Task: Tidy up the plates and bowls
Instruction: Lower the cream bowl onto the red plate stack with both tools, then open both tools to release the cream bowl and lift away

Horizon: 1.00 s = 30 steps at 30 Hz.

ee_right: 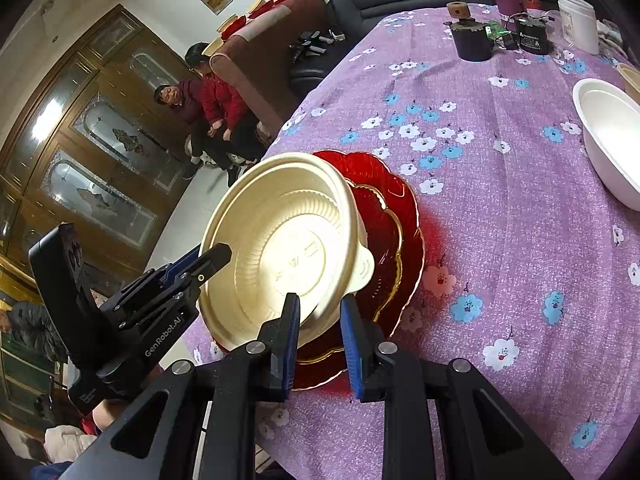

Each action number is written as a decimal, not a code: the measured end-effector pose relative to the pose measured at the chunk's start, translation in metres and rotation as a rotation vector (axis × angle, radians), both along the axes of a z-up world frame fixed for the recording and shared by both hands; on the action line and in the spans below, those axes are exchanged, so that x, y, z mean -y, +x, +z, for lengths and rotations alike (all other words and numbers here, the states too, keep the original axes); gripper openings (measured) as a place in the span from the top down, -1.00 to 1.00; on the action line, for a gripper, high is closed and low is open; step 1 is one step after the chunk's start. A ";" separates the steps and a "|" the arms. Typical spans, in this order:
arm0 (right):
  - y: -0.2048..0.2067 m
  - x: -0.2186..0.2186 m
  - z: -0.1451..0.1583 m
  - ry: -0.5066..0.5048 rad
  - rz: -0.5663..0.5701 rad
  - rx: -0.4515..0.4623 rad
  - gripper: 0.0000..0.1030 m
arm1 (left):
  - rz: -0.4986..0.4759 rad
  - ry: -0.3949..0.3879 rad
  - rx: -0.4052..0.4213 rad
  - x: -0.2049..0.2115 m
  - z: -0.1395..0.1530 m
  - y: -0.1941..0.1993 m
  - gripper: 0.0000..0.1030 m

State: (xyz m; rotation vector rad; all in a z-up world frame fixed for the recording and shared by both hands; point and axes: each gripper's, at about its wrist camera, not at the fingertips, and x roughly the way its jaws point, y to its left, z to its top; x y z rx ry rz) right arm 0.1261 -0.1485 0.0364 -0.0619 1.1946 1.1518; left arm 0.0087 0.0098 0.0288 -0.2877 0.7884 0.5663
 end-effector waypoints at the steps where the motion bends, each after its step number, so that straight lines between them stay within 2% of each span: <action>1: 0.000 0.000 0.000 0.000 0.000 0.002 0.53 | 0.001 0.000 0.000 0.000 0.000 0.000 0.62; 8: -0.001 0.003 0.000 0.003 -0.003 -0.001 0.53 | 0.003 0.009 0.006 0.002 0.003 -0.002 0.56; 10: -0.001 0.005 0.001 0.007 -0.003 -0.001 0.53 | 0.004 0.013 0.009 0.003 0.005 -0.003 0.41; 12: -0.001 0.007 0.002 0.011 -0.006 0.005 0.53 | 0.004 0.020 0.011 0.004 0.008 -0.004 0.35; 24: 0.009 0.037 0.011 0.062 -0.049 0.018 0.53 | 0.007 0.065 0.024 0.017 0.025 0.000 0.34; 30: 0.024 0.058 0.018 0.091 -0.090 0.028 0.53 | -0.032 0.092 0.030 0.037 0.037 0.012 0.33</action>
